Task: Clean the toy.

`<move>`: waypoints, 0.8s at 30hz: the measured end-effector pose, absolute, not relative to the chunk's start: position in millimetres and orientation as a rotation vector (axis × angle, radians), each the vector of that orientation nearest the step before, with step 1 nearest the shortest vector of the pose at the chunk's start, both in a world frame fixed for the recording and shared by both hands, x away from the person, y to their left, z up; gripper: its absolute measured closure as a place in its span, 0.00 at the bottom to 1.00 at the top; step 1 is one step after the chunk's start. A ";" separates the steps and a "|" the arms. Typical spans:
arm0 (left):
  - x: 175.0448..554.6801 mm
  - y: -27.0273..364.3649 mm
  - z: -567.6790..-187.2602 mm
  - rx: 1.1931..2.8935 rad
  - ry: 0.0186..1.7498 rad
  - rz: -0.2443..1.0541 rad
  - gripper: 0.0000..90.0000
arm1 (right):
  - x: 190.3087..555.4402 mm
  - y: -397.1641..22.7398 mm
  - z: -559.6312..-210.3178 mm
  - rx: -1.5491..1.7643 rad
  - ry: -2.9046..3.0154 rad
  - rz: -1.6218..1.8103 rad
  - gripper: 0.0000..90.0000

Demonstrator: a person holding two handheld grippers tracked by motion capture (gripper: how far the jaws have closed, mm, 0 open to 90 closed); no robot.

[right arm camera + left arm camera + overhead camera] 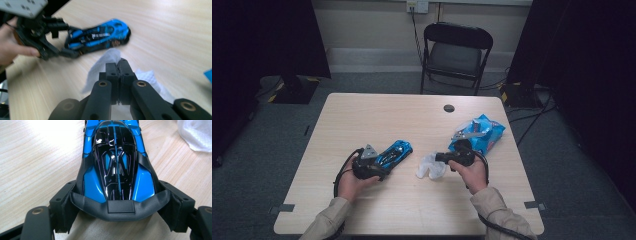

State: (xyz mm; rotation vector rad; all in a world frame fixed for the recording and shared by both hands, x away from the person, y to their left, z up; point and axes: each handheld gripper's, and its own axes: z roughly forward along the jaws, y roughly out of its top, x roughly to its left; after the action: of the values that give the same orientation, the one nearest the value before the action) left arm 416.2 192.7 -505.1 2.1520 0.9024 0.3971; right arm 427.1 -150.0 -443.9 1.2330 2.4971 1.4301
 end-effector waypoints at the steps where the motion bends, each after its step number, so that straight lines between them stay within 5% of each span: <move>1: 416.2 192.7 -505.2 2.151 0.903 0.397 0.27 | 425.9 -150.3 -446.3 1.231 2.503 1.422 0.99; 14: 416.3 191.6 -505.2 2.149 0.909 0.398 0.27 | 415.0 -155.4 -477.1 1.232 2.546 1.315 0.96; 18: 416.3 191.4 -505.3 2.147 0.910 0.398 0.27 | 412.2 -154.3 -483.3 1.213 2.536 1.254 0.82; 21: 416.3 191.4 -505.3 2.148 0.910 0.398 0.27 | 411.1 -153.2 -485.4 1.196 2.514 1.194 0.59; 24: 416.3 191.4 -505.3 2.148 0.910 0.398 0.27 | 411.4 -151.2 -487.9 1.181 2.519 1.163 0.47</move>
State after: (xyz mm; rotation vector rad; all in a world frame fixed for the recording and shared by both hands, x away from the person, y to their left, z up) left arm 416.3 191.4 -505.3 2.1478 0.9101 0.3978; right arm 411.4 -151.2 -487.9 1.1807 2.5186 1.1626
